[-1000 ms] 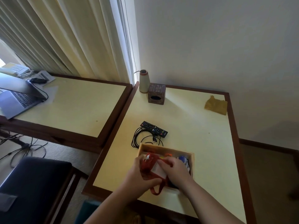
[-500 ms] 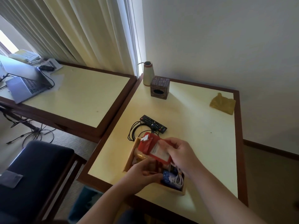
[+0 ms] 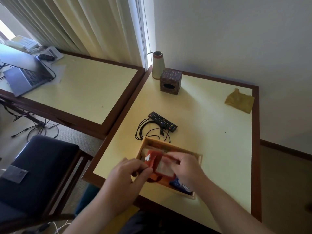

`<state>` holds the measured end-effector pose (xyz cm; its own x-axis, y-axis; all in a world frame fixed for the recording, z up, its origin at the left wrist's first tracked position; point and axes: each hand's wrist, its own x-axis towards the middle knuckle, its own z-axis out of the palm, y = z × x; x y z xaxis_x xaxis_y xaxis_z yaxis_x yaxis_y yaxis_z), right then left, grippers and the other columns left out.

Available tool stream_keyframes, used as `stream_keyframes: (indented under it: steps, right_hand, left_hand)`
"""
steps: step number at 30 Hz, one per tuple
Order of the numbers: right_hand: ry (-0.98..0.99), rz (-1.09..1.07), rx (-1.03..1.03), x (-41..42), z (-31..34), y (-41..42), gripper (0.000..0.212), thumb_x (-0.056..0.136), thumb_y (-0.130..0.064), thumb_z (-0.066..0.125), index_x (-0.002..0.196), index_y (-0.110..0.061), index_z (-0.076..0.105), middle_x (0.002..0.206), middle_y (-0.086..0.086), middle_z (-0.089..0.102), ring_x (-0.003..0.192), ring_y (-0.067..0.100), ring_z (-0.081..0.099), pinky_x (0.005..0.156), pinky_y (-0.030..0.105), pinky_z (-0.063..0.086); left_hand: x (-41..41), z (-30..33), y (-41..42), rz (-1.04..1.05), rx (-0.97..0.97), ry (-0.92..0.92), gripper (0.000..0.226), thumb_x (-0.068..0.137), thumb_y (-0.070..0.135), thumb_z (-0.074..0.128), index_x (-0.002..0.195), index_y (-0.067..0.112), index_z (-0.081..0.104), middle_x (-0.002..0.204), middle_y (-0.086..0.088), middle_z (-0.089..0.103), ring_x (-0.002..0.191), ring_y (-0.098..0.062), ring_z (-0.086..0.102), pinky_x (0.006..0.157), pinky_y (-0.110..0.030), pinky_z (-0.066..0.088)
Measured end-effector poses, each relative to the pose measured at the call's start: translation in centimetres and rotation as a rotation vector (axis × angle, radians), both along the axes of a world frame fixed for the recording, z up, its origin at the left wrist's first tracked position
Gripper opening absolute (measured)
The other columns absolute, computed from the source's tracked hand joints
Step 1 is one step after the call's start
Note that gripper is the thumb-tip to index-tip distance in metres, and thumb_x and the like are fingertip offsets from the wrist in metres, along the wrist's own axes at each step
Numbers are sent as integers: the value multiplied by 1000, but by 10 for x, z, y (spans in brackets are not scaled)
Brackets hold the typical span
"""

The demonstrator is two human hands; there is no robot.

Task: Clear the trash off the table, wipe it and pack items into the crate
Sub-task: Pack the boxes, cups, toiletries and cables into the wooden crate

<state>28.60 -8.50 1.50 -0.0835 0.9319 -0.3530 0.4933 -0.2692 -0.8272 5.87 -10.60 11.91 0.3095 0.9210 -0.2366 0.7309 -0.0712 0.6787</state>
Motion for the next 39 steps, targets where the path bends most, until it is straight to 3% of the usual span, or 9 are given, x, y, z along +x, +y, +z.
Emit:
stream_keyframes:
  steps: [3, 6, 11, 17, 21, 26, 32, 36, 39]
  right_hand:
    - [-14, 150, -10, -22, -4, -14, 34, 100, -50, 60, 130, -36, 70, 120, -18, 70, 109, 3, 67, 95, 25, 57]
    - [123, 114, -79, -29, -4, -15, 20, 102, -40, 63, 117, -38, 77, 104, -16, 75, 93, 1, 69, 80, 20, 56]
    - [12, 133, -233, -18, -5, -12, 22, 105, -45, 56, 122, -53, 67, 75, -6, 71, 58, 4, 65, 58, 21, 55]
    - [-100, 134, -212, -22, 1, -8, 31, 109, -39, 48, 136, -50, 59, 85, -18, 65, 74, 1, 63, 70, 15, 50]
    - [-208, 47, -80, -26, -4, -4, 35, 108, -35, 52, 141, -40, 61, 120, -25, 67, 108, -3, 59, 91, 15, 43]
    - [-315, 79, -114, -24, -3, 0, 15, 104, -39, 59, 116, -46, 54, 98, -19, 63, 81, -3, 58, 69, 13, 43]
    - [-451, 114, -64, -37, -12, -12, 13, 104, -37, 55, 100, -33, 67, 101, -11, 67, 96, 13, 64, 82, 28, 49]
    - [-579, 46, 59, -51, -10, -17, 21, 103, -37, 61, 104, -25, 78, 115, -5, 55, 96, 17, 67, 71, 23, 37]
    - [-638, 10, 99, -55, -23, -16, 19, 91, -28, 78, 110, -27, 78, 108, -3, 66, 89, 17, 72, 67, 20, 43]
  left_hand:
    - [-5, -12, 36, -67, -56, 48, 9, 99, 45, 62, 91, 40, 66, 100, 21, 59, 102, -1, 53, 80, -13, 47]
    - [2, -39, 75, -119, -235, 96, 15, 101, 43, 65, 92, 33, 70, 99, 14, 64, 92, -8, 63, 76, -22, 56]
    - [16, -71, 117, -287, -374, 200, 20, 94, 43, 74, 91, 24, 76, 96, 8, 70, 87, -9, 69, 79, -24, 62]
    - [25, -87, 136, -397, -206, 310, 20, 90, 45, 79, 91, 26, 74, 96, 12, 66, 89, -8, 64, 80, -25, 59]
    - [30, -91, 147, -428, -122, 362, 25, 89, 51, 78, 95, 26, 78, 86, 10, 69, 79, -7, 64, 78, -31, 61]
    - [34, -99, 149, -462, -71, 383, 19, 87, 39, 80, 90, 24, 70, 87, 8, 67, 82, -13, 64, 78, -32, 61]
    - [18, -111, 133, -717, -101, 620, 40, 103, 57, 53, 86, 24, 67, 84, 8, 64, 83, -12, 63, 84, -32, 59]
    - [4, -113, 111, -758, 19, 454, 47, 107, 55, 40, 120, 25, 74, 131, 1, 60, 120, -18, 53, 101, -39, 51]
    - [2, -118, 95, -785, 142, 557, 51, 105, 55, 40, 132, 21, 66, 142, -5, 48, 134, -26, 42, 104, -45, 49]
